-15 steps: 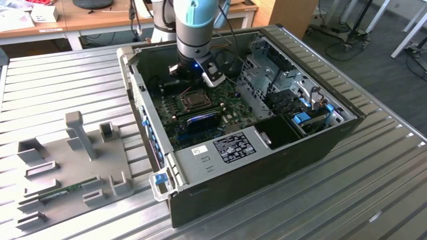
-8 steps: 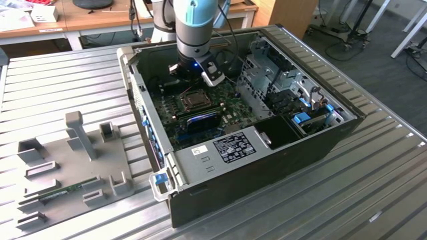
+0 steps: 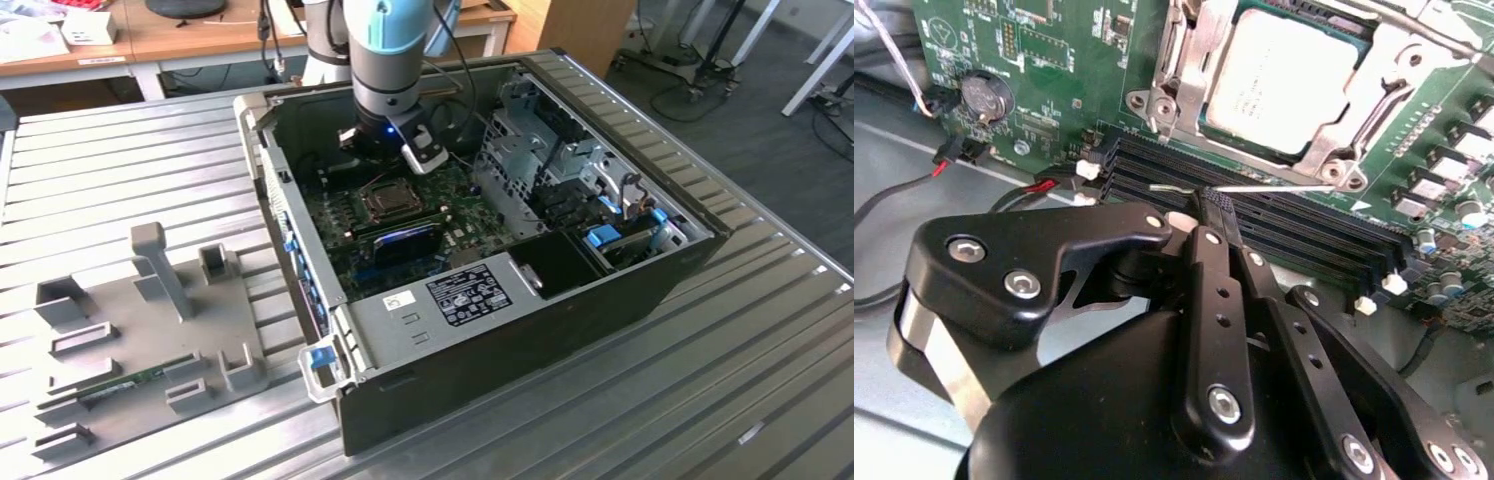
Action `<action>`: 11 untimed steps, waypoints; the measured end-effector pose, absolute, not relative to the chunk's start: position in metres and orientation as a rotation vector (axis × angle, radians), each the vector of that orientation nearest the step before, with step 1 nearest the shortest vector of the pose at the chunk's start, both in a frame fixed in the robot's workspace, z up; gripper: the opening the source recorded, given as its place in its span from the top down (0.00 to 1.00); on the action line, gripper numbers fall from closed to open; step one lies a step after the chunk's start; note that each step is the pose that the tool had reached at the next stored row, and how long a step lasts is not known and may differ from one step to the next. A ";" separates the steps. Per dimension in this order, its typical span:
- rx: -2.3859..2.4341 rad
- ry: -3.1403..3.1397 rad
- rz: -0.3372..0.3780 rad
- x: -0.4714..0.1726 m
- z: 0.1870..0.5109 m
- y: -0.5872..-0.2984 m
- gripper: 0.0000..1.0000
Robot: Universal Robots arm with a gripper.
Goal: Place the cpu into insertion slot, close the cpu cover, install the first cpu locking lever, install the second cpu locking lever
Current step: 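Install the first cpu locking lever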
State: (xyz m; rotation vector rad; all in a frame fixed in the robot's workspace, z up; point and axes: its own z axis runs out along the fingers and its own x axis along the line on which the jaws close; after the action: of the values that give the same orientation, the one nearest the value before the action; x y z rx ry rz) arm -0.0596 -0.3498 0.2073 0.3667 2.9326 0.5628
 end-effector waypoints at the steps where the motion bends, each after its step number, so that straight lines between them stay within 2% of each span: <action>1: 0.375 2.931 0.562 -0.060 0.207 -0.350 0.90; 11: 0.411 2.921 0.564 -0.065 0.207 -0.350 0.90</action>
State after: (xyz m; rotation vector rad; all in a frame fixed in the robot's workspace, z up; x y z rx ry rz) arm -0.0645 -0.3499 0.2069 0.4106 2.9215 0.5637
